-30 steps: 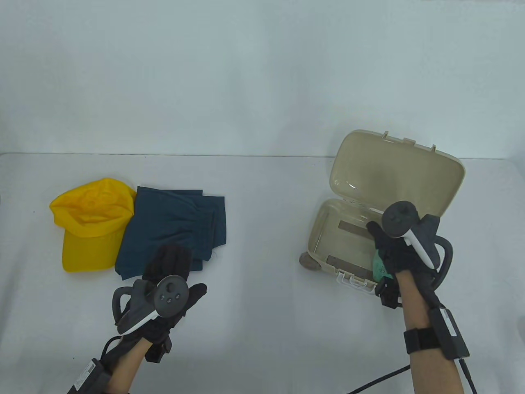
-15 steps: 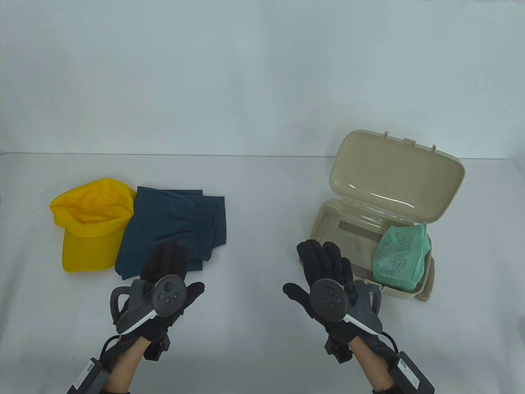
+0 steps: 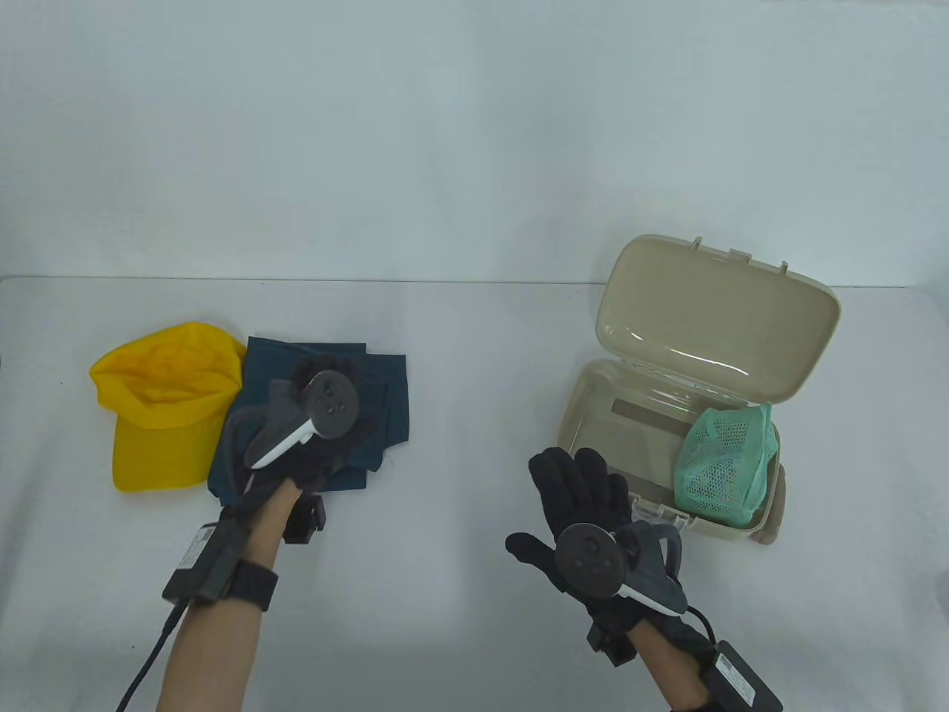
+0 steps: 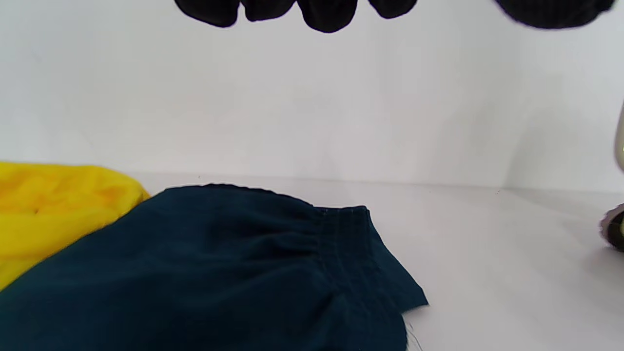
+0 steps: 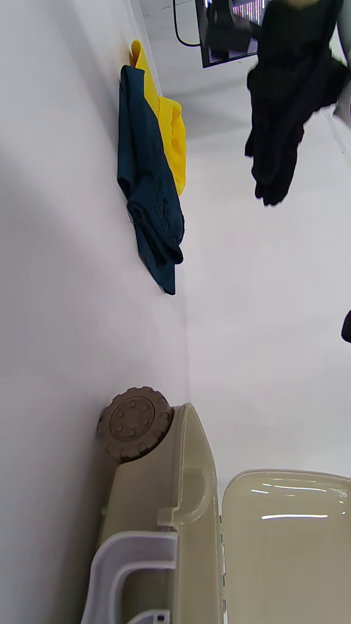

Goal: Pack suitcase

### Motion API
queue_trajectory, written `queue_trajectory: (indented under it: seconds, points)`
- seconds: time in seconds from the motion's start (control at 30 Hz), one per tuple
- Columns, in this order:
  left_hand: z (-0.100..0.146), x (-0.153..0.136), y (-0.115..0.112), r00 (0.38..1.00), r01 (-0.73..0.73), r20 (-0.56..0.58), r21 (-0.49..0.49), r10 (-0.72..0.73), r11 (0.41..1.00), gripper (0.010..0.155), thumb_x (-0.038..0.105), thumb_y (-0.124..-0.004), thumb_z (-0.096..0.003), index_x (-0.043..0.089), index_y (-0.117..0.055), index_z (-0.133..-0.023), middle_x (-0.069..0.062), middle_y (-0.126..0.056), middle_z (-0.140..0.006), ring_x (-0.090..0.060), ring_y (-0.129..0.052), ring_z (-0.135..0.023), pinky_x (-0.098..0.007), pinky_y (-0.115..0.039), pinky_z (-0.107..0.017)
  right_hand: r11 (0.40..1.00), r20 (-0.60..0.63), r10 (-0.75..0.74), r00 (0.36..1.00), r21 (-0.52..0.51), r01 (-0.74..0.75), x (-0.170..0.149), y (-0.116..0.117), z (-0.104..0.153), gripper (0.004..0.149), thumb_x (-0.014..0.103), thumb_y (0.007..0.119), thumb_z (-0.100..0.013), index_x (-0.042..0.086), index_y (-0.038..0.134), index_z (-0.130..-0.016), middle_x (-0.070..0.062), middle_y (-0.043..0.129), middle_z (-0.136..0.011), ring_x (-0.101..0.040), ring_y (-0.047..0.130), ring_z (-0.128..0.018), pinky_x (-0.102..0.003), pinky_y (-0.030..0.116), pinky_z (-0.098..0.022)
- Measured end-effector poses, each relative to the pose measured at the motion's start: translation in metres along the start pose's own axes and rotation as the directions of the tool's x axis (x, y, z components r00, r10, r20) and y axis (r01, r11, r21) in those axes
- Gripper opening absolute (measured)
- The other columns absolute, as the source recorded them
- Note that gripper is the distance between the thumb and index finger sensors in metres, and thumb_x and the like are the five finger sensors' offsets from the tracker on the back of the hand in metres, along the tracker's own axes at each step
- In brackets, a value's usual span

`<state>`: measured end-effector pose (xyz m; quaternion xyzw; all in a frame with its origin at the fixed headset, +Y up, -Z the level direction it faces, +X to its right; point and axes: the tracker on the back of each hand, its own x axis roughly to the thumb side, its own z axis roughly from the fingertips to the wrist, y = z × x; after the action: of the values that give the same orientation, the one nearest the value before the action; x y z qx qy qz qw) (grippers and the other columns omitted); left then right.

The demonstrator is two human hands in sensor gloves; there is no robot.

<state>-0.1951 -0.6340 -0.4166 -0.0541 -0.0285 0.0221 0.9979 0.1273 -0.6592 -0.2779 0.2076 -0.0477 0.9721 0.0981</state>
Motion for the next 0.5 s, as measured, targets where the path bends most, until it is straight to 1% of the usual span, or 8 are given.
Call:
queue_trajectory:
  seconds: [0.07,0.13,0.2,0.27,0.3,0.37,0.4,0.5]
  points:
    - [-0.024,0.010,0.002,0.996,0.089,-0.014,-0.004,-0.089,0.996,0.082,0.063,-0.062,-0.0434,0.038,-0.025,-0.112,-0.002,-0.031,-0.124,-0.034,-0.032,-0.117,-0.051,-0.043,-0.084,1.000,0.003,-0.004,1.000,-0.001,0.004,0.000,0.000,0.000,0.092,0.073,0.041,-0.044,0.017,0.021,-0.114,-0.010,0.031,-0.124,-0.050,0.035,-0.111,-0.069,0.039,-0.074]
    - [-0.046,0.016,0.000,0.987,0.154,-0.030,-0.044,-0.155,0.987,0.080,0.062,-0.063,-0.0433,0.041,-0.025,-0.111,-0.001,-0.032,-0.124,-0.033,-0.033,-0.117,-0.051,-0.043,-0.084,1.000,0.005,-0.012,1.000,-0.002,0.012,-0.001,0.000,0.000,0.092,0.073,0.041,-0.044,0.017,0.021,-0.114,-0.010,0.032,-0.124,-0.050,0.035,-0.111,-0.069,0.039,-0.074]
    - [-0.063,0.019,-0.006,0.979,0.195,-0.050,-0.090,-0.200,0.977,0.079,0.059,-0.066,-0.0438,0.043,-0.025,-0.110,0.001,-0.034,-0.123,-0.032,-0.033,-0.117,-0.050,-0.043,-0.084,1.000,0.008,-0.012,1.000,-0.006,0.012,0.000,-0.001,0.000,0.092,0.073,0.041,-0.044,0.017,0.022,-0.114,-0.010,0.032,-0.124,-0.050,0.036,-0.111,-0.069,0.039,-0.074]
    - [-0.082,0.022,-0.017,0.965,0.240,-0.080,-0.120,-0.250,0.963,0.078,0.056,-0.067,-0.0440,0.045,-0.026,-0.109,0.003,-0.036,-0.123,-0.030,-0.036,-0.117,-0.049,-0.044,-0.084,1.000,0.011,-0.009,1.000,-0.011,0.009,-0.001,-0.001,0.000,0.092,0.074,0.041,-0.044,0.017,0.022,-0.114,-0.010,0.033,-0.124,-0.050,0.037,-0.111,-0.069,0.040,-0.074]
    - [-0.085,0.022,-0.020,0.961,0.252,-0.084,-0.130,-0.263,0.959,0.077,0.055,-0.068,-0.0442,0.045,-0.027,-0.109,0.004,-0.037,-0.123,-0.030,-0.037,-0.117,-0.048,-0.044,-0.084,1.000,0.011,-0.009,1.000,-0.012,0.009,-0.001,-0.001,0.000,0.092,0.074,0.041,-0.044,0.017,0.022,-0.114,-0.010,0.033,-0.124,-0.050,0.037,-0.111,-0.069,0.040,-0.074]
    - [-0.098,0.024,-0.035,0.936,0.316,-0.104,-0.177,-0.337,0.932,0.078,0.051,-0.071,-0.0451,0.045,-0.025,-0.108,0.005,-0.038,-0.122,-0.028,-0.038,-0.117,-0.048,-0.045,-0.084,1.000,0.012,-0.012,1.000,-0.014,0.012,-0.001,-0.001,0.000,0.092,0.074,0.041,-0.044,0.018,0.023,-0.114,-0.010,0.033,-0.124,-0.050,0.037,-0.112,-0.069,0.040,-0.074]
    - [-0.101,0.024,-0.040,0.929,0.334,-0.102,-0.183,-0.356,0.925,0.079,0.048,-0.073,-0.0453,0.046,-0.025,-0.108,0.005,-0.039,-0.122,-0.028,-0.039,-0.117,-0.047,-0.046,-0.084,1.000,0.012,-0.013,1.000,-0.013,0.013,-0.001,-0.001,-0.001,0.092,0.074,0.041,-0.044,0.018,0.023,-0.114,-0.010,0.033,-0.124,-0.050,0.038,-0.112,-0.069,0.040,-0.074]
    - [-0.112,0.025,-0.061,0.889,0.416,-0.091,-0.251,-0.449,0.874,0.082,0.044,-0.076,-0.0456,0.046,-0.022,-0.107,0.005,-0.035,-0.122,-0.029,-0.038,-0.117,-0.047,-0.046,-0.084,1.000,0.012,-0.012,1.000,0.002,0.012,-0.002,0.001,-0.002,0.092,0.074,0.042,-0.043,0.018,0.024,-0.114,-0.010,0.034,-0.123,-0.050,0.038,-0.111,-0.069,0.040,-0.074]
